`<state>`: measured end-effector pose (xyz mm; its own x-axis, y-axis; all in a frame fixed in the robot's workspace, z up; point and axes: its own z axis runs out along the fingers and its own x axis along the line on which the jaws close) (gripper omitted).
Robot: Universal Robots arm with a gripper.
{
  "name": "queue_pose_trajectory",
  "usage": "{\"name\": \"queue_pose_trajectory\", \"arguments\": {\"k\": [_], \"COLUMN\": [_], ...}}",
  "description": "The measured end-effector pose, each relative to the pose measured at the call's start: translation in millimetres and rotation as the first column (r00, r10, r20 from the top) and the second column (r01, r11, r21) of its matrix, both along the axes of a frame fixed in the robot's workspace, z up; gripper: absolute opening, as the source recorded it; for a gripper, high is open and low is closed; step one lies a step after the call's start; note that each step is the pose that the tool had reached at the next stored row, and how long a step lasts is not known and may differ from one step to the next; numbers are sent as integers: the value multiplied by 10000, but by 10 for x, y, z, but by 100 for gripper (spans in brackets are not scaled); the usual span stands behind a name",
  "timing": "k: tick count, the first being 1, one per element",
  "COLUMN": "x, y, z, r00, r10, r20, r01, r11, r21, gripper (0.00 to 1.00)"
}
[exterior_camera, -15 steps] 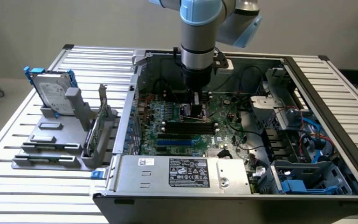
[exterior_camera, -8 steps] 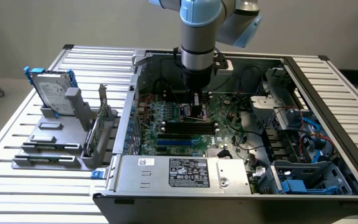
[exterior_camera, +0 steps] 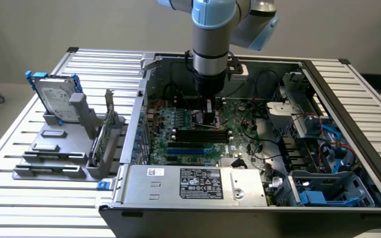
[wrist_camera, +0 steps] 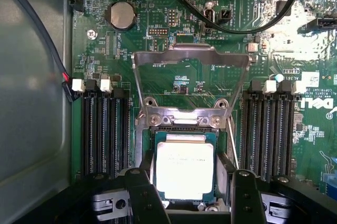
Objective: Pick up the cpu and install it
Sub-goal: 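Place the cpu into insertion slot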
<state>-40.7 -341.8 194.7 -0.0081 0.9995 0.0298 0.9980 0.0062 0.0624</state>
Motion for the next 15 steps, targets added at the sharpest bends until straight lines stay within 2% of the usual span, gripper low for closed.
{"name": "queue_pose_trajectory", "arguments": {"k": [15], "x": [-5], "y": [0], "z": [-13], "r00": [10000], "r10": [-94], "r20": [1], "r01": [94], "r11": [10000], "r21": [1], "gripper": [55]}}
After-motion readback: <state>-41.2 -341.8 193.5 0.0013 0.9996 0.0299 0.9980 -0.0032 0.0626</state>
